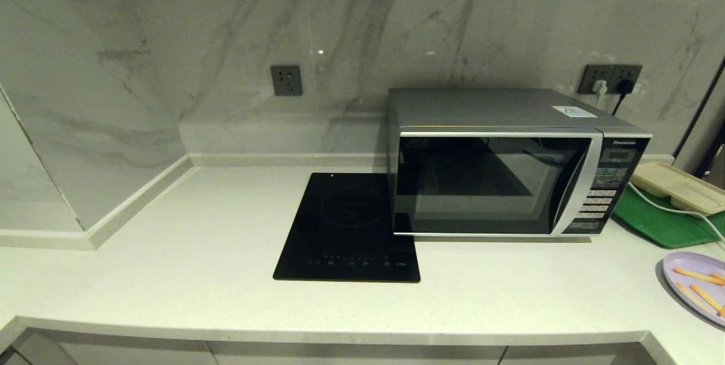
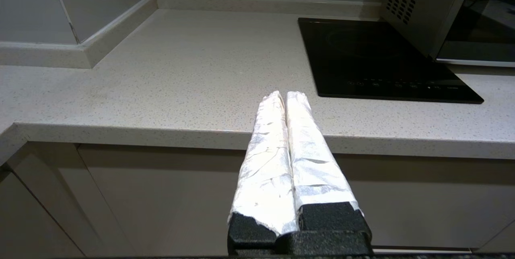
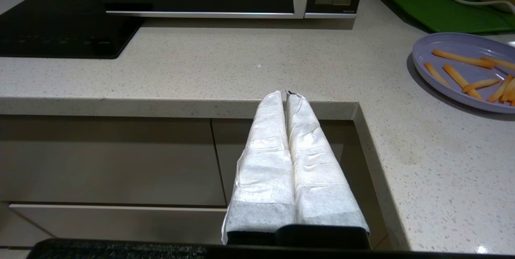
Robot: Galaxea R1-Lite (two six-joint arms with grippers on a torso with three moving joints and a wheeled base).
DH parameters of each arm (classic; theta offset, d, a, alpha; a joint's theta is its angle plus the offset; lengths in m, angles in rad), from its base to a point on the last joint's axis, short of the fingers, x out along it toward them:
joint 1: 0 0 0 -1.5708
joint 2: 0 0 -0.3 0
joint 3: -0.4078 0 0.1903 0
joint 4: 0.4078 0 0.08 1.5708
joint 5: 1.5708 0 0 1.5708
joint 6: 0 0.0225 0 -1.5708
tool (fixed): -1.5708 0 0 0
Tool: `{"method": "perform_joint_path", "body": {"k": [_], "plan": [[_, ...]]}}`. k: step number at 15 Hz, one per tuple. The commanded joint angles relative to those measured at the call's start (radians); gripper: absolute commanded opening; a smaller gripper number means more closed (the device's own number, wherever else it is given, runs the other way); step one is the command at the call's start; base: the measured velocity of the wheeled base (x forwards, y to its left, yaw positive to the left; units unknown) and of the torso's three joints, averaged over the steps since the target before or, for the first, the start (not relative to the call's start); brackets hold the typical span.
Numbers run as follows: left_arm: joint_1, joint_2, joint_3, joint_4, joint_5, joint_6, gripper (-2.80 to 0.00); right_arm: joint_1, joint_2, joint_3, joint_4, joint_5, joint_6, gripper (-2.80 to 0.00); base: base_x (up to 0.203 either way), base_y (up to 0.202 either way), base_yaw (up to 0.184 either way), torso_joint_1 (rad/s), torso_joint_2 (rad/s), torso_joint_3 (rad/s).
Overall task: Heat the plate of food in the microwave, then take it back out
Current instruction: Open the microwave oven
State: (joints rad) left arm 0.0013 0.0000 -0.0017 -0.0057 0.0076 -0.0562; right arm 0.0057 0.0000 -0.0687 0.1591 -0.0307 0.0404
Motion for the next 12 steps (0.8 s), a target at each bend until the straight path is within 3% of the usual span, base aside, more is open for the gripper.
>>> {"method": "perform_joint_path", "body": {"k": [1,6,10,12], "plan": [[0.000,0.000,0.000,0.000,0.000,-0.001,-2.80,0.000,0.000,0.000,0.003,0.000,0.001,-2.80,0.000,0.000,0.000,0.000,0.00,0.000],[0.000,0.000,0.000,0.000,0.000,-0.001,-2.80,-0.001,0.001,-0.010,0.003,-0.017,0.018,-2.80,0.000,0.000,0.000,0.000,0.00,0.000],[0.000,0.000,0.000,0.000,0.000,-0.001,-2.80,-0.001,0.239,-0.353,0.005,-0.050,0.039,-2.80,0.000,0.000,0.000,0.000,0.00,0.000],[0.000,0.000,0.000,0.000,0.000,-0.001,-2.80,-0.031,0.392,-0.487,0.014,-0.115,-0.045,-2.80,0.000,0.000,0.000,0.000,0.00,0.000]]}}
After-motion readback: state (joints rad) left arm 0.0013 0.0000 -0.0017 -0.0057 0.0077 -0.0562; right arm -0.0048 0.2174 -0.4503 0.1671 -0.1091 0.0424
